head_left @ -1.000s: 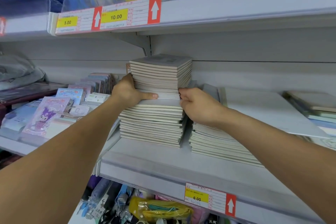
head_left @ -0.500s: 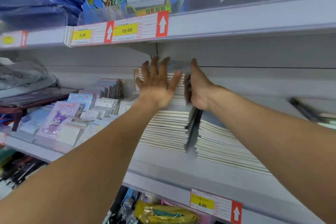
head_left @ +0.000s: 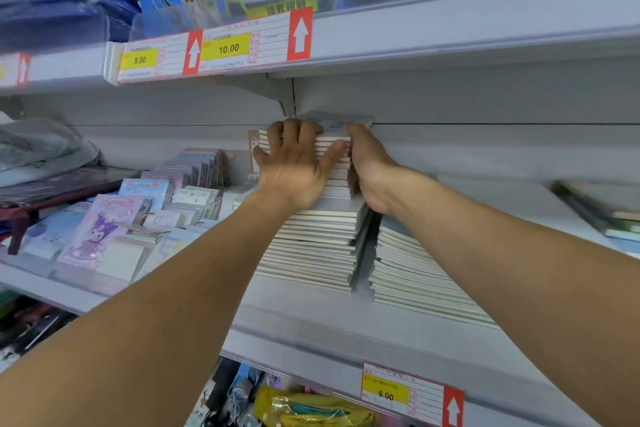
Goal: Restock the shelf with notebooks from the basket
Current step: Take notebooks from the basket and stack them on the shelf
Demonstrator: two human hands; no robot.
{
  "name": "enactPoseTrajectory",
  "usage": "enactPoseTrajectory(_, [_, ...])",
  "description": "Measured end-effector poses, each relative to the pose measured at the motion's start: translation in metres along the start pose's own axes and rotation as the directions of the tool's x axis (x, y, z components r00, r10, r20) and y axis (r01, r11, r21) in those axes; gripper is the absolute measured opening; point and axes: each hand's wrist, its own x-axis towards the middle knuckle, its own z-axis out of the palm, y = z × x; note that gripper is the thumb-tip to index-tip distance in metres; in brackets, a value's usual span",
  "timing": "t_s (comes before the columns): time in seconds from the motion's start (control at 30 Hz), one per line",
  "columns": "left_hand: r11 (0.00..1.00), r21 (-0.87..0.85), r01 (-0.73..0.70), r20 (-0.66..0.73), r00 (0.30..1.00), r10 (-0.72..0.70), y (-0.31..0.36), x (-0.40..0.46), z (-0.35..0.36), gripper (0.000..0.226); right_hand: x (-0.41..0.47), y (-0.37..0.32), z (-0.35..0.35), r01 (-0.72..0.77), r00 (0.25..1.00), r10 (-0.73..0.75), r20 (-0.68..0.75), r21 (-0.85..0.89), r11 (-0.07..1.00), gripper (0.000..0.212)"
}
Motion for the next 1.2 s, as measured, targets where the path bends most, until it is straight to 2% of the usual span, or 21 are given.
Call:
enactPoseTrajectory(0.03, [0.996, -0.086, 0.025, -0.088, 0.996, -0.032, -0.002, -0.001, 0.0, 0.056, 0.002, 0.0, 0.001, 0.015, 1.0, -0.015, -0.009, 0.007, 1.0, 0.061])
enactPoseTrajectory(0.1, [0.964, -0.248, 0.101, -0.304, 0.936, -0.176, -0.005, -0.002, 0.003, 0.051, 0.008, -0.001, 0.004, 0.064, 0.994, -0.063, -0.091, 0.002, 0.998, 0.073])
enactPoseTrajectory(0.13, [0.941, -0.305, 0.148, -0.331, 0.91, -0.251, -0.007, -0.002, 0.004, 0.055, 0.01, 0.0, 0.005, 0.098, 0.989, -0.099, -0.107, -0.007, 0.995, 0.075])
enactPoseTrajectory(0.2, [0.936, -0.272, 0.222, -0.196, 0.94, -0.279, -0.009, 0.001, 0.011, 0.066, 0.015, 0.003, 0.007, 0.142, 0.985, -0.144, -0.094, -0.028, 0.989, 0.074])
enactPoseTrajectory(0.27, [0.976, -0.147, 0.163, -0.093, 0.98, -0.177, -0.01, 0.002, 0.019, 0.068, 0.02, 0.006, 0.007, 0.132, 0.989, -0.131, -0.072, 0.014, 0.991, 0.075])
enactPoseTrajectory(0.4, [0.981, -0.151, 0.12, -0.067, 0.989, -0.131, -0.012, 0.002, 0.022, 0.065, 0.023, 0.005, 0.006, 0.04, 0.999, -0.041, 0.008, 0.115, 0.993, 0.078])
enactPoseTrajectory(0.5, [0.979, -0.151, 0.138, -0.025, 0.989, -0.143, -0.011, 0.001, 0.018, 0.062, 0.014, 0.0, -0.002, 0.001, 0.997, -0.008, 0.079, 0.078, 0.997, 0.054])
enactPoseTrajectory(0.57, [0.961, -0.228, 0.155, -0.045, 0.985, -0.169, -0.007, 0.001, 0.011, 0.064, 0.002, -0.003, -0.005, -0.016, 0.995, 0.016, 0.094, 0.001, 1.0, 0.049])
enactPoseTrajectory(0.63, [0.869, -0.429, 0.249, -0.117, 0.938, -0.326, -0.004, 0.001, 0.004, 0.069, -0.006, -0.003, -0.008, -0.008, 0.995, 0.016, 0.099, -0.073, 0.997, 0.055])
enactPoseTrajectory(0.67, [0.755, -0.559, 0.342, -0.093, 0.879, -0.467, -0.005, 0.002, 0.001, 0.073, -0.009, -0.002, -0.011, -0.023, 0.994, 0.03, 0.106, -0.06, 0.998, 0.06])
enactPoseTrajectory(0.7, [0.601, -0.664, 0.444, 0.001, 0.805, -0.594, -0.007, 0.005, -0.003, 0.076, -0.012, -0.004, -0.014, -0.056, 0.99, 0.055, 0.129, 0.006, 0.998, 0.065])
enactPoseTrajectory(0.73, [0.458, -0.7, 0.548, 0.144, 0.736, -0.661, -0.011, 0.008, -0.005, 0.079, -0.013, -0.006, -0.018, -0.095, 0.982, 0.075, 0.172, 0.11, 0.989, 0.066])
enactPoseTrajectory(0.77, [0.39, -0.659, 0.643, 0.282, 0.692, -0.665, -0.014, 0.011, -0.007, 0.084, -0.011, -0.007, -0.021, -0.128, 0.974, 0.083, 0.211, 0.207, 0.97, 0.069])
enactPoseTrajectory(0.83, [0.393, -0.535, 0.748, 0.427, 0.641, -0.638, -0.02, 0.015, -0.01, 0.093, -0.011, -0.012, -0.026, -0.17, 0.967, 0.094, 0.237, 0.327, 0.929, 0.084])
enactPoseTrajectory(0.9, [0.423, -0.466, 0.777, 0.446, 0.619, -0.646, -0.021, 0.018, -0.013, 0.097, -0.016, -0.017, -0.025, -0.179, 0.973, 0.105, 0.207, 0.382, 0.907, 0.077])
enactPoseTrajectory(0.97, [0.489, -0.425, 0.761, 0.412, 0.644, -0.645, -0.02, 0.017, -0.014, 0.091, -0.023, -0.019, -0.021, -0.196, 0.976, 0.139, 0.17, 0.393, 0.898, 0.066])
enactPoseTrajectory(1.07, [0.618, -0.346, 0.706, 0.364, 0.708, -0.605, -0.019, 0.012, -0.012, 0.075, -0.027, -0.016, -0.02, -0.197, 0.979, 0.159, 0.127, 0.381, 0.903, 0.065])
enactPoseTrajectory(1.13, [0.612, -0.342, 0.713, 0.363, 0.701, -0.614, -0.018, 0.013, -0.013, 0.074, -0.031, -0.015, -0.02, -0.198, 0.979, 0.166, 0.115, 0.384, 0.902, 0.066])
enactPoseTrajectory(1.2, [0.611, -0.361, 0.704, 0.364, 0.71, -0.603, -0.017, 0.014, -0.015, 0.071, -0.032, -0.013, -0.02, -0.206, 0.978, 0.178, 0.108, 0.405, 0.891, 0.077])
